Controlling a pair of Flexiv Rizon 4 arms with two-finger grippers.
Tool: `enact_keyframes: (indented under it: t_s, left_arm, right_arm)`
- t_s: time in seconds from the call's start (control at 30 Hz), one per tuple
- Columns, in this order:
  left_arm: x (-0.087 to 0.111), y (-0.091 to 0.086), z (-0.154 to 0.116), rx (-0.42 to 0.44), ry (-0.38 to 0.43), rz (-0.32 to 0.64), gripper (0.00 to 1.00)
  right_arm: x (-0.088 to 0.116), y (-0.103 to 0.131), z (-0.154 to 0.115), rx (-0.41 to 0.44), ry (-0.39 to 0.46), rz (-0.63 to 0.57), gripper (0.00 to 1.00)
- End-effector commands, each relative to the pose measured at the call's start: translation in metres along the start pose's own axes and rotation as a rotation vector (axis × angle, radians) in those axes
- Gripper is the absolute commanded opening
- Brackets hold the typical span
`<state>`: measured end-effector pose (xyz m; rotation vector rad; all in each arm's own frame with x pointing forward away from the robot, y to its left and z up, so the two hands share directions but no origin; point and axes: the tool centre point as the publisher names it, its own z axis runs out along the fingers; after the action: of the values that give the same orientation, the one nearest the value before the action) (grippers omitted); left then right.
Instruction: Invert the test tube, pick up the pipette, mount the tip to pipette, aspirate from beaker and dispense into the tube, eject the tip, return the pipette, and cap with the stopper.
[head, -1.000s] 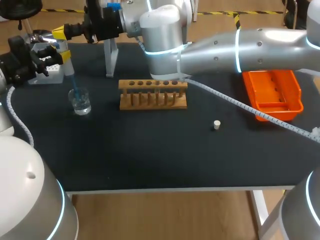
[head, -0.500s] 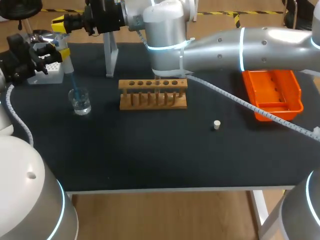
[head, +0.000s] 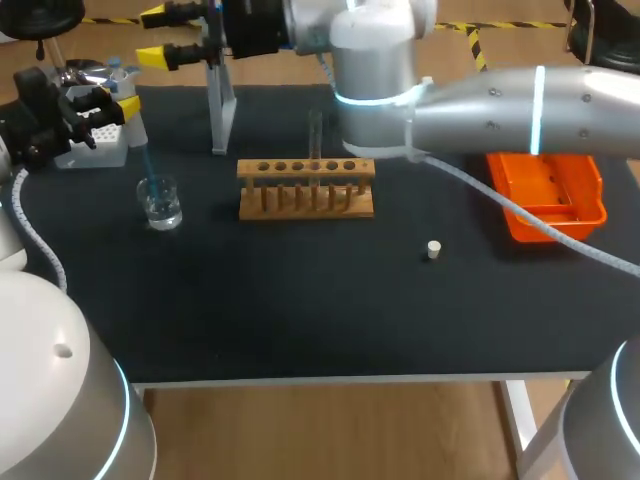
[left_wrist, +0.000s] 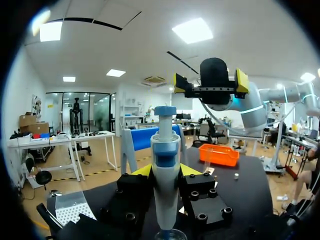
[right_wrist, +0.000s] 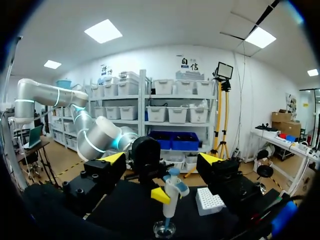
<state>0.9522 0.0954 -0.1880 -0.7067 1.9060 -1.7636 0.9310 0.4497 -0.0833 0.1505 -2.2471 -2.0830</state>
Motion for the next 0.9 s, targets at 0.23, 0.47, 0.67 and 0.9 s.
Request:
enact_keyframes:
  t_s: [0.23, 0.47, 0.67, 0.9]
  left_arm:
    - [0.001, -0.001, -0.001, -0.001, -0.002, -0.001, 0.00]
    - [0.001, -0.001, -0.001, -0.001, -0.002, -0.001, 0.00]
    - [0.001, -0.001, -0.001, -0.001, -0.002, -0.001, 0.00]
    - [0.001, -0.001, -0.001, -0.001, -0.002, -0.001, 0.00]
  right_arm:
    - [0.031, -0.013, -0.097, 0.069, -0.070, -0.012, 1.00]
    - [0.039, -0.033, -0.146, 0.107, -0.104, -0.004, 1.00]
    - [0.042, -0.055, -0.183, 0.134, -0.140, -0.001, 1.00]
    - [0.036, -0.072, -0.208, 0.152, -0.164, -0.007, 1.00]
